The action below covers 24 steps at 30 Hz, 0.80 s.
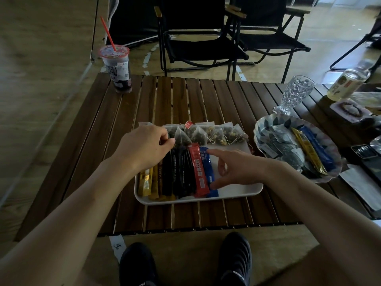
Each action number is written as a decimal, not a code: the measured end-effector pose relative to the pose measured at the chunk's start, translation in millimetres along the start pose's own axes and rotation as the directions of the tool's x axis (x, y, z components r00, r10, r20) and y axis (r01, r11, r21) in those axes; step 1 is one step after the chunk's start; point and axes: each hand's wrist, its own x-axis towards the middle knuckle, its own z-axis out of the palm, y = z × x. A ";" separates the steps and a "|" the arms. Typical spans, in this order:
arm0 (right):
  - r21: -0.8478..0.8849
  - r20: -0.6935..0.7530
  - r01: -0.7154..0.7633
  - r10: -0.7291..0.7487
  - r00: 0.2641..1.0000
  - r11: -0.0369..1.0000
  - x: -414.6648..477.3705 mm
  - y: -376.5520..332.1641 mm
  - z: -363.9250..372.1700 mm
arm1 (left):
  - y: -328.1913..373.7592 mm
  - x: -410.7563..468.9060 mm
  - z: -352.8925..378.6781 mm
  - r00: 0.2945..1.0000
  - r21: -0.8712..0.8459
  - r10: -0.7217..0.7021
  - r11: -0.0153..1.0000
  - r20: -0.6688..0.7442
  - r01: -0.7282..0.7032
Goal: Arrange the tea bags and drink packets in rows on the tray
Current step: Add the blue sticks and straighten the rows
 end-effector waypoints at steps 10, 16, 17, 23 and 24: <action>0.111 -0.069 -0.040 0.048 0.996 0.993 -8.9 16.0 -11.7 | 9.6 4.1 0.0 1.000 0.019 0.003 1.000 0.006 -0.004; 0.138 -0.340 -0.164 0.202 0.918 0.977 -29.9 58.7 -37.3 | 38.1 13.0 1.6 1.000 -0.005 0.027 1.000 0.002 -0.027; 0.153 -0.390 -0.207 0.251 0.886 0.966 -35.2 67.4 -41.3 | 43.7 15.0 3.1 1.000 -0.008 0.028 1.000 -0.002 -0.028; 0.286 -0.629 -0.544 0.583 0.515 0.789 -64.8 135.1 -55.3 | 72.0 22.9 12.9 0.996 0.049 0.078 0.996 -0.033 -0.076; 0.333 -0.626 -0.560 0.622 0.470 0.758 -67.3 145.6 -53.1 | 74.5 23.4 14.0 0.996 0.045 0.086 0.995 -0.031 -0.084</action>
